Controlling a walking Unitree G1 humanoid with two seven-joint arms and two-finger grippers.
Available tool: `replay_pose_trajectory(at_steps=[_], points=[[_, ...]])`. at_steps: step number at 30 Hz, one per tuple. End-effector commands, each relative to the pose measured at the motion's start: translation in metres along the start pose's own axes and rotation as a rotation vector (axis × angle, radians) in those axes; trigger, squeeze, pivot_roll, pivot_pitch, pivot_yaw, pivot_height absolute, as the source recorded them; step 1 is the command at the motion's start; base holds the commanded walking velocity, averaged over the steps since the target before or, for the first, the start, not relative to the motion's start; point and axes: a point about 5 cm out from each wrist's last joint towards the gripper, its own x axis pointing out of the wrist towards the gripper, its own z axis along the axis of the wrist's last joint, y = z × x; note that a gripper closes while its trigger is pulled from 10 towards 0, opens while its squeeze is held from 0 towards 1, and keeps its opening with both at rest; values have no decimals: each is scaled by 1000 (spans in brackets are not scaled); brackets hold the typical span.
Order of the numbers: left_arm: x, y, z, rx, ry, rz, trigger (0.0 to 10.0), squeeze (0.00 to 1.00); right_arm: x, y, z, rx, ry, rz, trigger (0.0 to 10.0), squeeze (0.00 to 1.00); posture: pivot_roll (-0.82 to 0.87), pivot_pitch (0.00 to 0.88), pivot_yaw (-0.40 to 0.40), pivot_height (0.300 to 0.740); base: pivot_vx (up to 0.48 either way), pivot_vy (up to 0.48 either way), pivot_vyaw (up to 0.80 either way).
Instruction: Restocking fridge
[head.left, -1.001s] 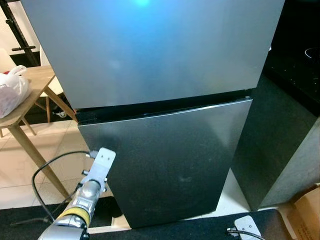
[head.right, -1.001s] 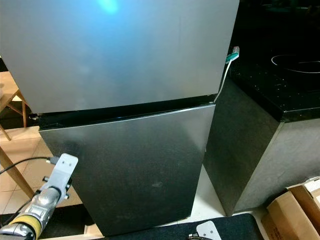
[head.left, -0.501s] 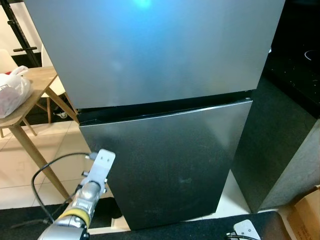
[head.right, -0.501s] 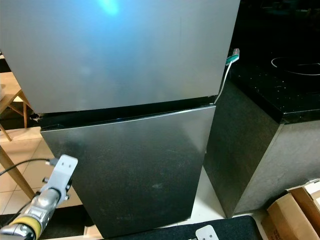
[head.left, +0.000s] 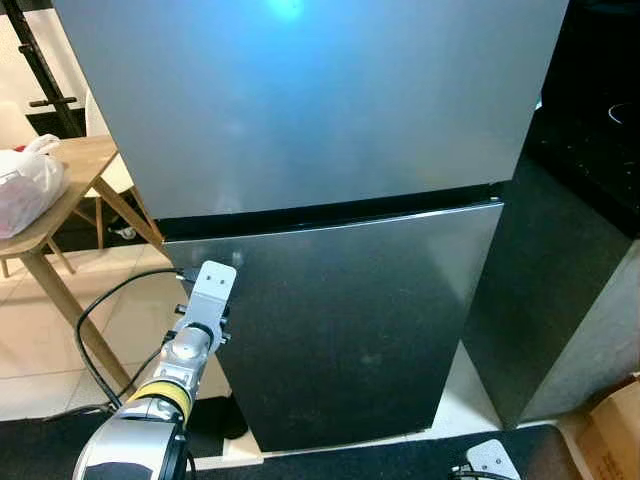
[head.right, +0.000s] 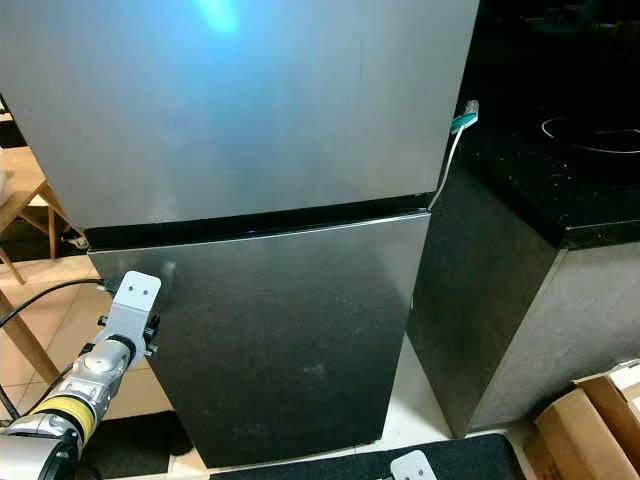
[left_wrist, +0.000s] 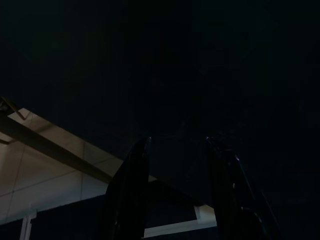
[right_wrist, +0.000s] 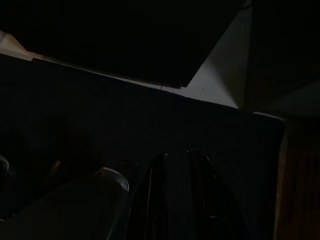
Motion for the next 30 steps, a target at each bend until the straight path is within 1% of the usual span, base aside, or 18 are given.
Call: replay_pose_trajectory(at_steps=[1,2,3,4,5,6,10,11,12,14,15,18,19,20,21,22,23,30], points=[[-4,-13,-20,-33,80,-74,10000,0,-1,5,-3,4,4,11,10000,0,-98,21,77,726,0,0,0],[-9,-25,-35,-42,133,-131,10000,0,-1,6,-4,12,12,17,10000,0,-96,21,77,726,0,0,0],[-13,-33,-46,-48,168,-167,10000,0,-1,7,-6,17,18,21,10000,0,-97,21,77,726,0,0,0],[-20,-45,-64,-67,233,-189,10000,0,-2,7,-8,41,33,12,10000,0,-99,19,78,726,0,0,0],[-25,-52,-75,-79,275,-198,10000,0,-2,7,-10,57,45,6,10000,0,-99,18,79,726,0,0,0],[-33,-61,-90,-109,329,-201,10000,0,-2,4,-11,106,54,-18,10000,0,-100,19,79,726,0,0,0],[-59,-84,-130,-146,470,-229,10000,0,-2,-9,-12,238,65,-95,10000,0,-99,20,70,726,0,0,0],[-59,-84,-130,-146,470,-229,10000,0,-2,-9,-12,238,65,-95,10000,0,-99,20,70,726,0,0,0],[-65,-89,-137,-149,497,-242,10000,0,-3,-12,-12,258,68,-107,10000,0,-98,22,68,726,0,0,0],[-76,-96,-151,-158,545,-240,10000,0,-2,-15,-10,261,56,-98,10000,0,-97,21,56,726,0,0,0],[-80,-97,-155,-148,556,-232,10000,0,-1,-16,-7,251,46,-93,10000,0,-97,21,56,726,0,0,0],[-82,-101,-156,-170,547,-229,10000,0,0,-19,-3,237,35,-93,10000,0,-92,19,41,726,0,0,0],[-82,-104,-155,-183,544,-220,10000,0,0,-23,-1,231,32,-95,10000,0,-86,24,17,726,0,0,0],[-81,-107,-152,-170,530,-222,10000,0,1,-27,4,217,28,-100,10000,0,-83,24,2,726,0,0,0],[-81,-107,-152,-170,530,-222,10000,0,1,-27,4,217,28,-100,10000,0,-83,24,2,726,0,0,0],[-78,-109,-147,-131,498,-237,10000,0,2,-32,9,204,22,-105,10000,0,-91,31,-5,726,0,0,0],[-77,-110,-146,-123,495,-242,10000,0,3,-33,11,199,19,-106,10000,0,-91,31,-5,726,0,0,0],[-68,-111,-134,-135,471,-227,10000,0,6,-40,24,192,-13,-111,10000,0,-104,45,-3,726,0,0,0]])
